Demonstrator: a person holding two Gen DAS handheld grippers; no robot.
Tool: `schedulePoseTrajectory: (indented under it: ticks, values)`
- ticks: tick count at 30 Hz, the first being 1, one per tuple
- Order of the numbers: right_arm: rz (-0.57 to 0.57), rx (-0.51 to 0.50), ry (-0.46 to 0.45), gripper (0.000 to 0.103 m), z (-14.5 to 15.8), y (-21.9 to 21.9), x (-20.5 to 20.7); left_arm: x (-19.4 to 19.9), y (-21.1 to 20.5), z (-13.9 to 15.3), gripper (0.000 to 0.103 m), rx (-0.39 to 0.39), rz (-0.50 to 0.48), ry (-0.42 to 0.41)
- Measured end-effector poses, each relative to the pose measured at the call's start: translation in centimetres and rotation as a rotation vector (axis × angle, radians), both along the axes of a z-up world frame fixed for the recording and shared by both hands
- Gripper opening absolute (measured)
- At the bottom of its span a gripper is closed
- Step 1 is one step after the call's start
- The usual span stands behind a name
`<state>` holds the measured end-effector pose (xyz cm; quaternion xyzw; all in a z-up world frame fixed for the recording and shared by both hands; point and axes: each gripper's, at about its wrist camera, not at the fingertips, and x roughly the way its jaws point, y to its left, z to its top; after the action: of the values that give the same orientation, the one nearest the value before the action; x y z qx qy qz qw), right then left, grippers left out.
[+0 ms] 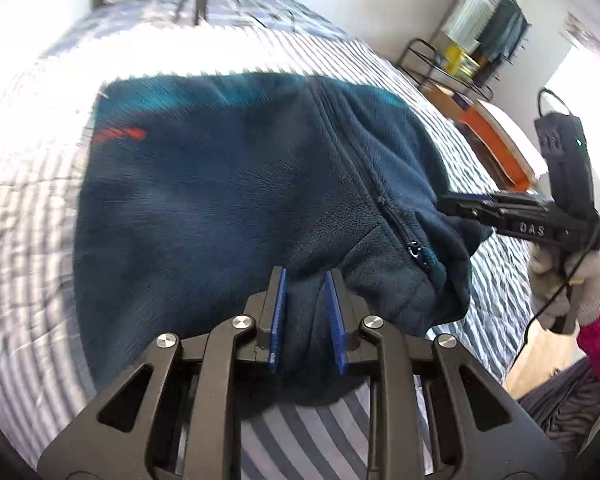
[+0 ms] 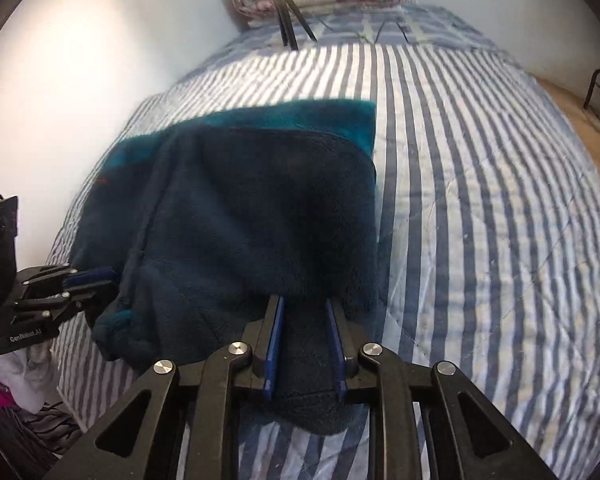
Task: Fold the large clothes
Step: 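Open both tools and release the folded jacket on the bed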
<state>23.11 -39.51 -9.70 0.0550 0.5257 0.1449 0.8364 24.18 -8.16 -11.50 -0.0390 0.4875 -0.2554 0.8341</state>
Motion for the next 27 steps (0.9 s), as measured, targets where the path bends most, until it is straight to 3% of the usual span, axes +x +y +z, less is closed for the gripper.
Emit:
schedulePoseTrajectory:
  ticks: [10, 14, 17, 20, 24, 27]
  values:
    - [-0.02, -0.006, -0.127, 0.032, 4.4, 0.2, -3.7, -3.5, 2.8, 7.6, 0.024, 0.007, 0.119, -0.193]
    - [-0.047, -0.024, -0.197, 0.056, 5.5, 0.3, -4.4, -3.7, 3.5, 9.1, 0.051, 0.034, 0.168, -0.247]
    - [-0.062, -0.029, -0.225, 0.059, 5.9, 0.1, -4.5, -3.8, 3.3, 9.4, 0.061, 0.054, 0.191, -0.264]
    - [-0.063, -0.031, -0.249, 0.073, 5.9, -0.1, -4.2, -3.7, 3.6, 9.4, 0.066, 0.06, 0.213, -0.252]
    - [-0.063, -0.038, -0.258, 0.077, 5.6, -0.5, -3.6, -3.0, 3.4, 9.0, 0.069, 0.087, 0.229, -0.237]
    - [-0.063, -0.016, -0.242, 0.084, 5.0, -0.9, -2.7, -2.6, 3.5, 8.6, 0.078, 0.08, 0.234, -0.225]
